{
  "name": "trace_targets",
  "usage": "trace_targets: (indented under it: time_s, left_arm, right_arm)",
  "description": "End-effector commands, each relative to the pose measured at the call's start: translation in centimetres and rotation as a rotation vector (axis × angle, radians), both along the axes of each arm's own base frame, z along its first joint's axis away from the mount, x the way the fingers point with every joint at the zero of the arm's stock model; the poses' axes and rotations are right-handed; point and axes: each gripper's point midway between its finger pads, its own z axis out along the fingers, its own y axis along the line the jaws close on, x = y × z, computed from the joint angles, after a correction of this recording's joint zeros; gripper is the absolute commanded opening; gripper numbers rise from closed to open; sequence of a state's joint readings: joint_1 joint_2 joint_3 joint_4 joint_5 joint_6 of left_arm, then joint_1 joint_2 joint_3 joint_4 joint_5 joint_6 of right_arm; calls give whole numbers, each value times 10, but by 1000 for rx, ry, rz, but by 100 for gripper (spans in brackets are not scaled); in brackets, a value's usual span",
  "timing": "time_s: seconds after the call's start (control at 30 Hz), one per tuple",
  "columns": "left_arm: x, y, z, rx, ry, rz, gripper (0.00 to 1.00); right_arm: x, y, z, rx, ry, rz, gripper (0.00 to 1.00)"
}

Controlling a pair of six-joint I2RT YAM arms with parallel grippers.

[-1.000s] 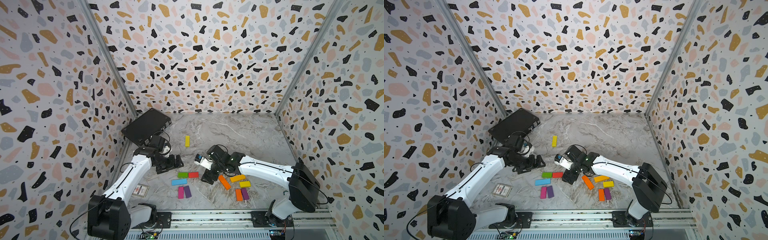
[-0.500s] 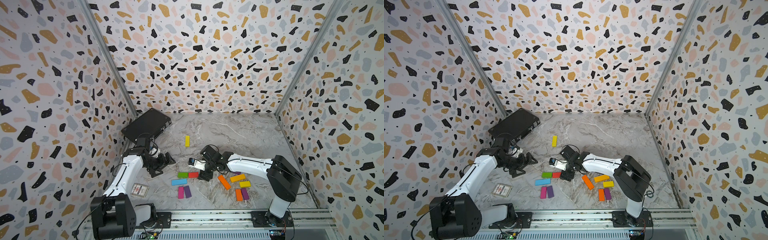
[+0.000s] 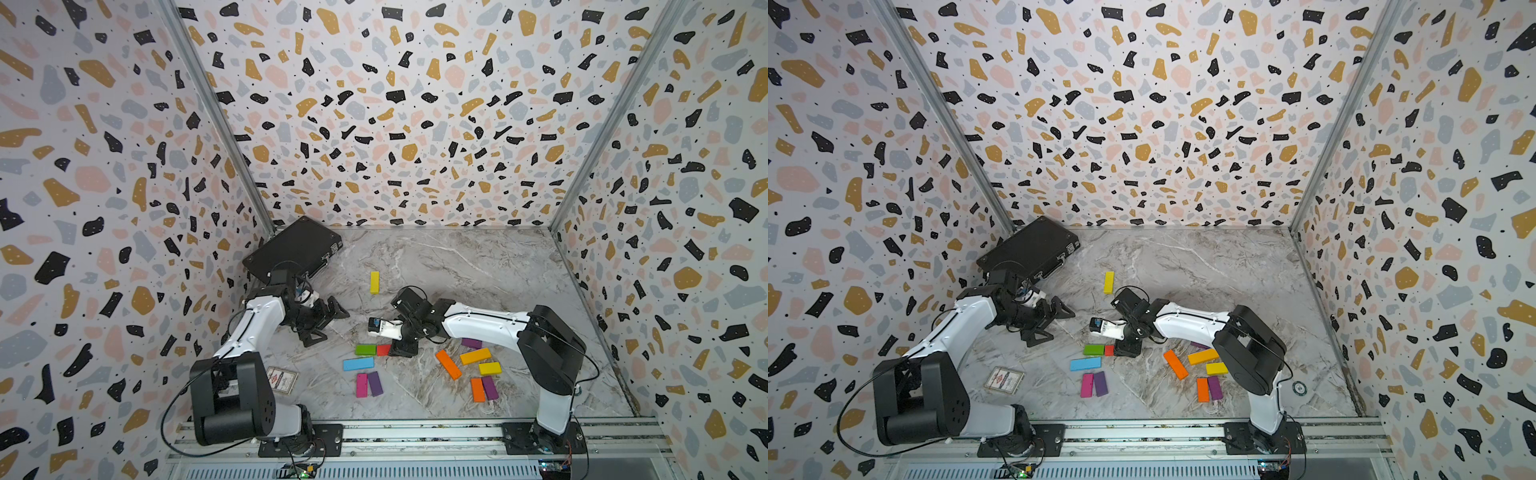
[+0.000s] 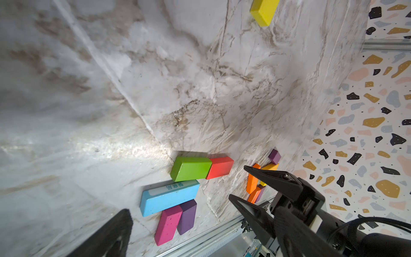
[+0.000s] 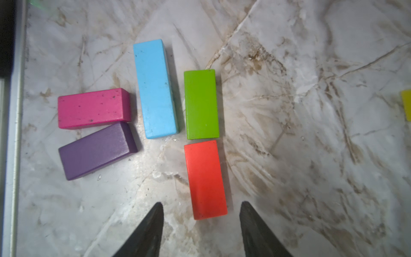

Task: Assemble the letter t with building blocks
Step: Pick up the building block from the center of the board.

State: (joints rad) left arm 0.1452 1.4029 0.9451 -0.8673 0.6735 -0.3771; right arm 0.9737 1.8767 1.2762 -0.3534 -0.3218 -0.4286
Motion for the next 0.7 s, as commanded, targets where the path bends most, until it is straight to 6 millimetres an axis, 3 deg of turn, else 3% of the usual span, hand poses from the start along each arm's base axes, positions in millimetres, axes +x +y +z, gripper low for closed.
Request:
trace_targets:
  time_s: [0.0,0.67]
  left_arm:
    - [1,0,0,-13,-21,-12,100]
    - [7,0,3,-28,-44,-19,100]
  right_arm:
    - [-12,-1,1,-19,18,42,58]
    - [7,7,-31,-130,-78,56,54]
